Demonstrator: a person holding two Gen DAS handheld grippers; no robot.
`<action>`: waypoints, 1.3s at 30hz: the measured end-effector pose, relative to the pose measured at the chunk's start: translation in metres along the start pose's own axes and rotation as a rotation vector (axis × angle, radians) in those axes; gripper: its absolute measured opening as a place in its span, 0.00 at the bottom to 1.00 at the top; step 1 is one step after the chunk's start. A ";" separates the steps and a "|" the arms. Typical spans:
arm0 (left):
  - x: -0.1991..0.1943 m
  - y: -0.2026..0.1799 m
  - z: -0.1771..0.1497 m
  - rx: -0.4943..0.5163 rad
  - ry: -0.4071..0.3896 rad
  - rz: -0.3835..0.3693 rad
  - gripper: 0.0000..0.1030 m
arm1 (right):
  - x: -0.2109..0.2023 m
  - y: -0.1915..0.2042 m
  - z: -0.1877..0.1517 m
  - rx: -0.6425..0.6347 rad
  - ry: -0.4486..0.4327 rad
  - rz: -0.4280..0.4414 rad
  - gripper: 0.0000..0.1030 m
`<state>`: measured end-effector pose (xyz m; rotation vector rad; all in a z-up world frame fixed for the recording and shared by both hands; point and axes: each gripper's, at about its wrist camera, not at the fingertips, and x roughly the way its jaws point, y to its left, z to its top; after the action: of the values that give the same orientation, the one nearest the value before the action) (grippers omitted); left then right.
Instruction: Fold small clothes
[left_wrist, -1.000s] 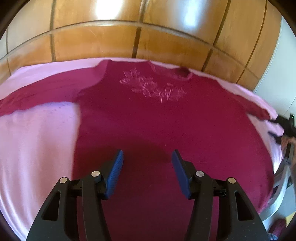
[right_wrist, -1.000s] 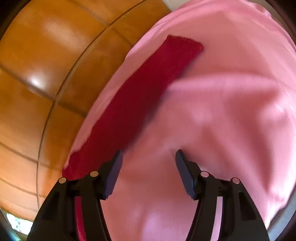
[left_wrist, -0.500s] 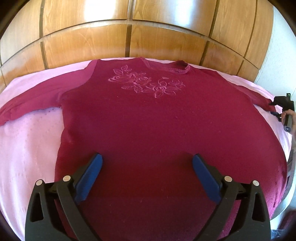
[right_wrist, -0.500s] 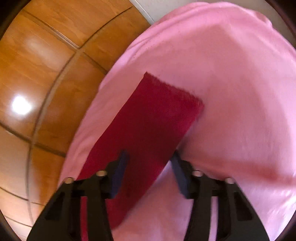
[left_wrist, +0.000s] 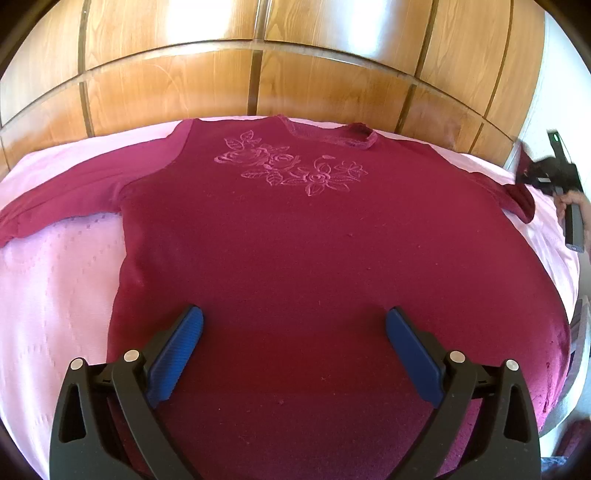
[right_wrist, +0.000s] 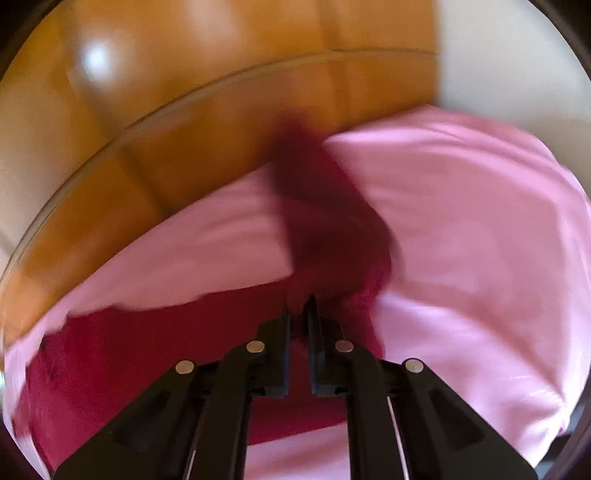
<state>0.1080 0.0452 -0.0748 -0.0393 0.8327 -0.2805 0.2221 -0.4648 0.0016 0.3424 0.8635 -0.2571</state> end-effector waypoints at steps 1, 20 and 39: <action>0.000 0.000 0.000 -0.002 -0.001 -0.001 0.95 | -0.001 0.019 -0.004 -0.034 0.006 0.017 0.06; -0.007 0.005 0.000 -0.044 -0.013 -0.044 0.96 | 0.009 0.282 -0.112 -0.463 0.130 0.307 0.06; -0.008 0.008 0.054 -0.189 0.044 -0.171 0.84 | -0.051 0.163 -0.160 -0.232 0.119 0.434 0.63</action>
<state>0.1449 0.0513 -0.0339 -0.2828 0.8995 -0.3640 0.1372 -0.2482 -0.0235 0.3218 0.9028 0.2668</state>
